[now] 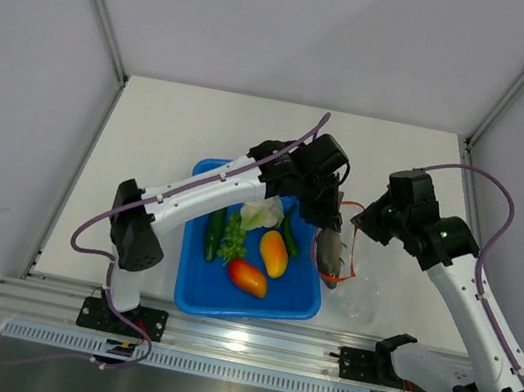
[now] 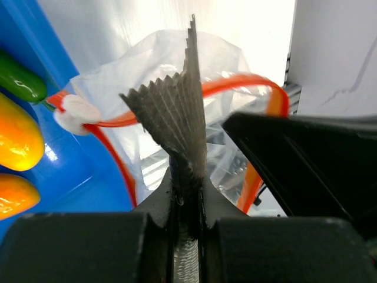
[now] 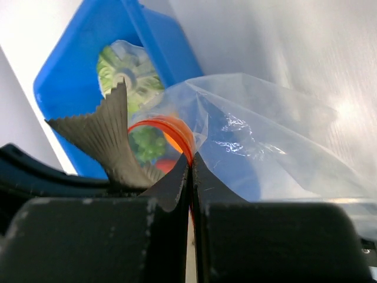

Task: Place the food in the zip-top bag and seal the zipper
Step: Place the fake fish in the zipper food storage bag.

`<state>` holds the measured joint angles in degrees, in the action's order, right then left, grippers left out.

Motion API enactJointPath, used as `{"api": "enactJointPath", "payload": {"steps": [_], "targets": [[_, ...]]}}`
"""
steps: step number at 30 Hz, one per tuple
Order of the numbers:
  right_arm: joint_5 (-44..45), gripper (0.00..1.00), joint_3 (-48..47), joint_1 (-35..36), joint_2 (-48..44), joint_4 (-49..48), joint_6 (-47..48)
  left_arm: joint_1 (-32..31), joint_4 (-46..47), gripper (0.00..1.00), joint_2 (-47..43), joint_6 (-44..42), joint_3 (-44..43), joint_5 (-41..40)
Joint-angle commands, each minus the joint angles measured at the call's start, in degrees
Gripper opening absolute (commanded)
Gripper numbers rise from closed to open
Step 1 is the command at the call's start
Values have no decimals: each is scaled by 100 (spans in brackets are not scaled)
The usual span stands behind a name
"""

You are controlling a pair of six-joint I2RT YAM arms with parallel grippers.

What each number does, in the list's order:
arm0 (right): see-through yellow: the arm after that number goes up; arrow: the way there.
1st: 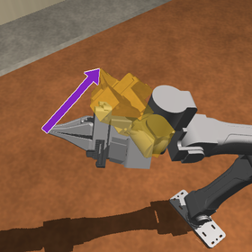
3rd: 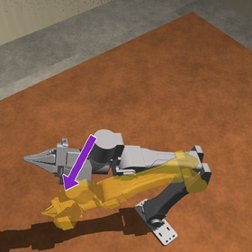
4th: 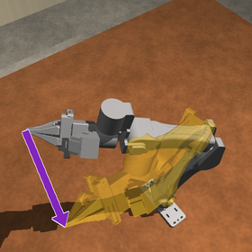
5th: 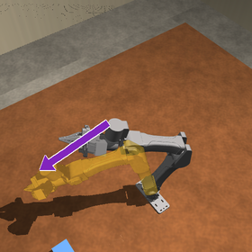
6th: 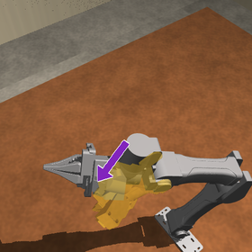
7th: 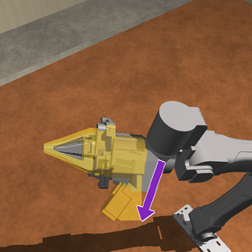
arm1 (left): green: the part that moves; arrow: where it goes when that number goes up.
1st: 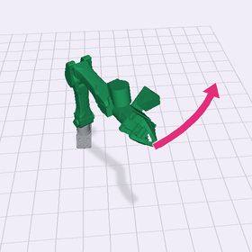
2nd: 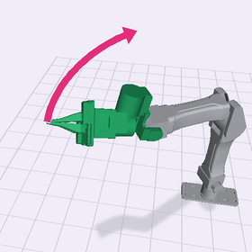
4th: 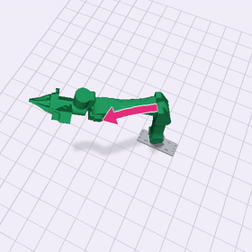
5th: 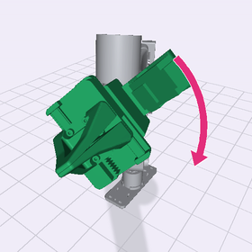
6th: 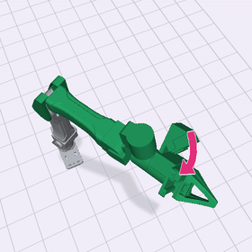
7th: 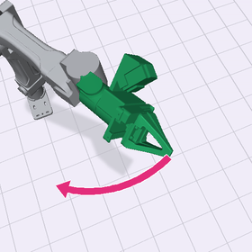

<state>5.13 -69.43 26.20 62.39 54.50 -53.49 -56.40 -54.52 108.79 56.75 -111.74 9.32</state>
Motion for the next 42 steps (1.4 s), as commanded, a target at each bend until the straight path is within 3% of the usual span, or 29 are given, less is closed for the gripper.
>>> {"api": "enactJointPath", "payload": {"steps": [1, 14, 29, 42], "targets": [[15, 0, -141, 35, -166, -238, -196, 42, 126, 1, -95, 336, -163, -307], [59, 0, -378, 61, -350, -71, -548, 50, 38, 9, -16, 275, -550, -1380], [-284, 0, -633, 44, -561, -53, -548, 6, 29, 8, -200, -823, -665, -2917], [-1005, 0, -572, -114, -526, -238, -1154, -239, 768, 8, -412, -1079, -322, -2998]]}}
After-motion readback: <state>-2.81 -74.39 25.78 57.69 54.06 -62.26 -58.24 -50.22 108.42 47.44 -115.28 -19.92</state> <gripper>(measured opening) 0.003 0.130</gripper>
